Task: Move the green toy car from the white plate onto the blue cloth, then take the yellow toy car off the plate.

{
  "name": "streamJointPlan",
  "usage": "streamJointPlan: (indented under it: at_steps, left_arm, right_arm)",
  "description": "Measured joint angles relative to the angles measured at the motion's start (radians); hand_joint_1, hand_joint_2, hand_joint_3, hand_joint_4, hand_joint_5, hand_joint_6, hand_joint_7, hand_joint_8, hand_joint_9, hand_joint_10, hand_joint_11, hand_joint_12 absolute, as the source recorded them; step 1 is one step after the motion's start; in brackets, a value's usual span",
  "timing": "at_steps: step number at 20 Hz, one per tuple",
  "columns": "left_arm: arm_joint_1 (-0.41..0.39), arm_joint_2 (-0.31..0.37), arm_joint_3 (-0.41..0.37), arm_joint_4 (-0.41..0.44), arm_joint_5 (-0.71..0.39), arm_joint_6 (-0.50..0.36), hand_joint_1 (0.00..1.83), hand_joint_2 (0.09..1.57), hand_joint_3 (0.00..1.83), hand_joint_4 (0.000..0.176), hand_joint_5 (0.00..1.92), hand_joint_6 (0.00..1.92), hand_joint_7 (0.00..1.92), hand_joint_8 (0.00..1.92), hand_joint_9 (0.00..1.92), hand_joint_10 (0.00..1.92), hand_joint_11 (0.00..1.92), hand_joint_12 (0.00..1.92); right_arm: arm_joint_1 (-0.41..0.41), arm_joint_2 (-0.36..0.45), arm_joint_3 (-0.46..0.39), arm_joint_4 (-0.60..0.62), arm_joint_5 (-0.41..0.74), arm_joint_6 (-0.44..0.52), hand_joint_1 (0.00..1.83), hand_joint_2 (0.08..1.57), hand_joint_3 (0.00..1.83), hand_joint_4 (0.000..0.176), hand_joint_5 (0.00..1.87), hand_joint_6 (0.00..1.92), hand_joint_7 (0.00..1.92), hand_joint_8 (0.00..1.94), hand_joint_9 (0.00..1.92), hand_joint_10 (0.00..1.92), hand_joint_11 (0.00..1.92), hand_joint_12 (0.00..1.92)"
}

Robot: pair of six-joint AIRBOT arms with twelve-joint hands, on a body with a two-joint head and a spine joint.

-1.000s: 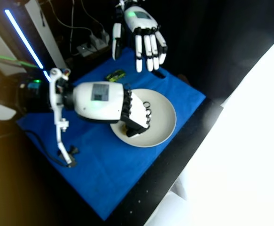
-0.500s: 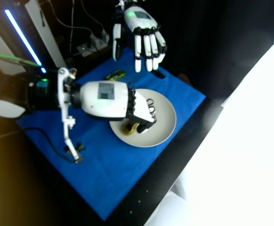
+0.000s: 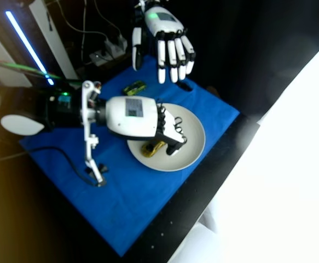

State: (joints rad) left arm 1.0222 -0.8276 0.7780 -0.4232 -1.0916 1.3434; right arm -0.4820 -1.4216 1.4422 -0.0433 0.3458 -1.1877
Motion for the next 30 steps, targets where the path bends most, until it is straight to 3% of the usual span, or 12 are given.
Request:
streamJointPlan:
  at_steps: [3,5,7,11,13,14,17,18,23,25,29,30]
  left_arm:
    - [0.000,0.000,0.000,0.000,-0.005,0.000,0.59,1.07,0.00,0.099,0.66,0.00,0.55,0.01,0.34,0.38,0.00,1.02]
    - [0.000,0.000,0.000,0.000,-0.007,0.000,0.61,1.06,0.00,0.095,0.66,0.00,0.56,0.01,0.29,0.57,0.00,1.31]
    - [0.000,0.000,0.000,-0.001,-0.007,0.000,0.59,1.06,0.00,0.083,0.67,0.00,0.56,0.01,0.28,0.60,0.00,1.09]
    - [0.000,0.000,-0.002,0.000,-0.008,0.000,0.60,1.07,0.00,0.076,0.69,0.01,0.57,0.01,0.27,0.61,0.00,1.13]
    - [0.000,0.000,-0.002,0.000,-0.009,0.000,0.56,1.08,0.00,0.098,0.67,0.00,0.55,0.01,0.25,0.60,0.00,1.08]
    - [0.000,0.000,-0.002,-0.001,-0.009,0.000,0.57,1.08,0.00,0.086,0.67,0.00,0.55,0.01,0.26,0.61,0.00,1.11]
    - [0.004,0.000,-0.002,0.000,-0.011,0.000,0.49,1.10,0.00,0.102,0.64,0.00,0.52,0.00,0.23,0.60,0.00,1.32]
    - [0.004,0.000,-0.002,-0.001,-0.012,0.000,0.49,1.10,0.00,0.108,0.62,0.00,0.51,0.00,0.23,0.53,0.00,1.33]
    - [0.004,0.000,-0.002,0.000,-0.013,0.000,0.50,1.09,0.00,0.118,0.62,0.00,0.52,0.00,0.32,0.33,0.00,1.29]
    - [0.004,0.000,-0.002,0.000,-0.013,0.000,0.53,1.10,0.00,0.110,0.63,0.00,0.52,0.00,0.34,0.32,0.00,1.33]
    - [0.004,0.000,-0.002,0.000,-0.013,0.000,0.52,1.09,0.00,0.109,0.62,0.00,0.51,0.00,0.34,0.24,0.00,1.22]
    - [0.004,0.000,-0.002,-0.001,-0.013,0.000,0.52,1.09,0.00,0.117,0.62,0.00,0.52,0.00,0.35,0.23,0.00,1.23]
  right_arm:
    - [0.000,-0.009,0.009,0.006,-0.010,0.000,0.91,0.99,0.01,0.000,0.68,0.00,0.86,0.01,0.73,0.54,0.44,1.44]
    - [-0.001,-0.018,0.016,0.007,-0.014,0.000,0.91,0.99,0.00,0.000,0.69,0.00,0.91,0.02,0.76,0.62,0.49,1.49]
    - [-0.002,-0.021,0.017,0.008,-0.015,0.000,0.90,0.99,0.00,0.000,0.68,0.00,0.89,0.01,0.73,0.61,0.47,1.46]
    - [-0.013,-0.025,0.026,0.011,-0.027,0.000,0.91,1.00,0.00,0.000,0.68,0.00,0.88,0.00,0.73,0.54,0.43,1.47]
    - [-0.016,-0.027,0.032,0.018,-0.031,0.000,0.91,1.00,0.00,0.000,0.69,0.00,0.88,0.00,0.73,0.54,0.44,1.47]
    - [-0.019,-0.027,0.032,0.018,-0.032,0.000,0.91,0.99,0.00,0.000,0.70,0.00,0.91,0.01,0.70,0.75,0.47,1.57]
    - [-0.022,-0.034,0.036,0.024,-0.036,0.000,0.93,1.00,0.00,0.000,0.71,0.00,0.92,0.02,0.62,0.95,0.46,1.65]
    - [-0.022,-0.037,0.040,0.024,-0.036,0.000,0.93,0.99,0.00,0.000,0.72,0.00,1.01,0.08,0.65,1.15,0.54,1.74]
    - [-0.022,-0.042,0.049,0.025,-0.037,0.000,0.96,1.01,0.00,0.000,0.71,0.00,0.90,0.05,0.60,0.96,0.44,1.64]
    - [-0.022,-0.046,0.059,0.026,-0.036,0.000,0.97,1.01,0.00,0.000,0.72,0.00,0.95,0.10,0.62,1.15,0.51,1.73]
    - [-0.022,-0.054,0.067,0.026,-0.037,0.000,0.98,1.02,0.00,0.000,0.72,0.00,0.90,0.12,0.60,1.05,0.46,1.69]
    - [-0.022,-0.056,0.067,0.026,-0.037,0.000,0.99,1.02,0.00,0.000,0.74,0.00,0.95,0.18,0.64,1.16,0.53,1.74]
